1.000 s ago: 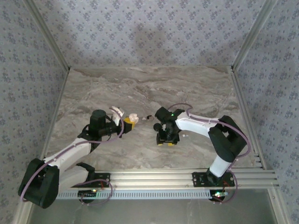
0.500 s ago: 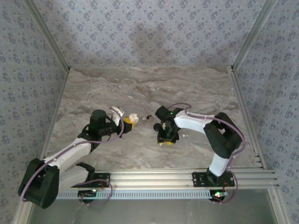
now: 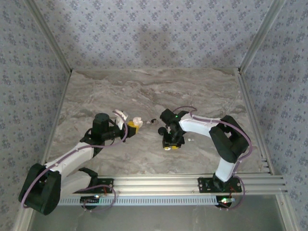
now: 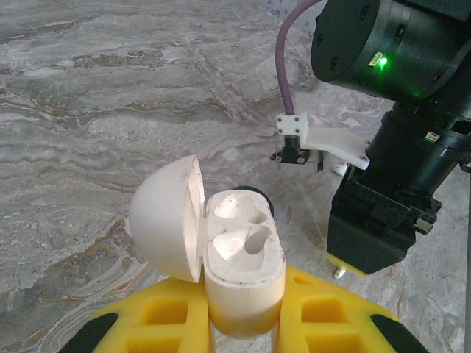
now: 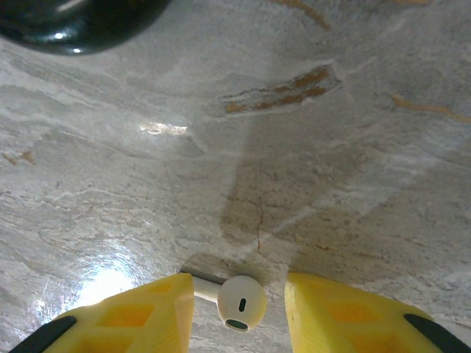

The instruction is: Insert the wireless bluetooth earbuds into the charging case

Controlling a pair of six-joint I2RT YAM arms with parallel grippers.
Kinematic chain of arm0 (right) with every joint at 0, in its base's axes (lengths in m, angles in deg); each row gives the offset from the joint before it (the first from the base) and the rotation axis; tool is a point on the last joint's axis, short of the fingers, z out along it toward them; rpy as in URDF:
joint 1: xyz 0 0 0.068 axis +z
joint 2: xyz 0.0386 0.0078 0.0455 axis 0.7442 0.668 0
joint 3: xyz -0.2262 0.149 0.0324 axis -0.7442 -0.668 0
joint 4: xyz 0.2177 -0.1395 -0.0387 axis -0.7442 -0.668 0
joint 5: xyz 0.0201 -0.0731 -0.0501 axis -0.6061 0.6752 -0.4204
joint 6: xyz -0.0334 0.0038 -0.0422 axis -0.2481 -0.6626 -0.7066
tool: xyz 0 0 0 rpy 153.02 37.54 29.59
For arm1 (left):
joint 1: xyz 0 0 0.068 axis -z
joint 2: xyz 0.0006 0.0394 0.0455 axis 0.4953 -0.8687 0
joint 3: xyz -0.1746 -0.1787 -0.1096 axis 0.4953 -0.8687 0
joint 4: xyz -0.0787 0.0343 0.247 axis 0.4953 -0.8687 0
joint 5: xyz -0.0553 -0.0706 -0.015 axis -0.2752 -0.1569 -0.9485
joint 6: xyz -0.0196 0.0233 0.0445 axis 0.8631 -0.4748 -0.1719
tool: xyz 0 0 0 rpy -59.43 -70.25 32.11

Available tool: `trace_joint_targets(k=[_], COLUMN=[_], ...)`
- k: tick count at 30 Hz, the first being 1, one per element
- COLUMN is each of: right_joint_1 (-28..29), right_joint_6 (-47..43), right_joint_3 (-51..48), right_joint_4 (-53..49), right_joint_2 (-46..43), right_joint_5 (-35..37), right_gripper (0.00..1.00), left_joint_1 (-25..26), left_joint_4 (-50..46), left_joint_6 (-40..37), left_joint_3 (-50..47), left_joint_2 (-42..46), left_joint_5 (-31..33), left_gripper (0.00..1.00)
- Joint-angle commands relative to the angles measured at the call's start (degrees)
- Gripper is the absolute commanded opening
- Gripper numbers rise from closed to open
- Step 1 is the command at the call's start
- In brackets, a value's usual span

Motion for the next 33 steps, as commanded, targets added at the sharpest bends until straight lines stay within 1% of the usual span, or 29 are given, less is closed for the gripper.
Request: trace_joint_targets(k=[1, 9, 14, 18, 23, 27, 33], right_joint_1=[0.03, 0.08, 0.26, 0.54, 1.61, 2.73, 3.0], right_joint_6=[-1.35, -1.38, -1.4, -1.37, 1.72, 4.81, 7.55], right_joint_3=[1.62, 2.79, 2.85, 3.28, 3.05, 2.11, 1.51], right_joint_4=[8.94, 9.68, 8.33, 3.23, -3.77, -5.34, -2.53], right_joint_2=[1.11, 0.72, -1.01, -3.15, -5.29, -5.4, -3.52], right_joint_5=[-0.2, -0.07, 1.34, 4.46, 7.37, 6.87, 4.79], right_gripper=[0.39, 0.34, 0.34, 0.39, 0.39, 0.38, 0.37], left_joint_1=[-0.48, -0.49, -0.5, -0.48, -0.48, -0.56, -0.48], left_joint_4=[-0.59, -0.75, -0.82, -0.86, -0.84, -0.84, -0.64], left_joint_6=[-0.62, -0.65, -0.68, -0.69, -0.69, -0.71, -0.63], left_joint_3=[-0.07, -0.06, -0.06, -0.06, 0.02, 0.02, 0.03], left_joint_2=[1.05, 1.3, 1.38, 1.49, 1.5, 1.41, 1.4], left_joint_5=[-0.37, -0.29, -0.28, -0.23, -0.27, -0.28, -0.37], left_gripper=[0.07, 0.07, 0.07, 0.07, 0.07, 0.07, 0.07])
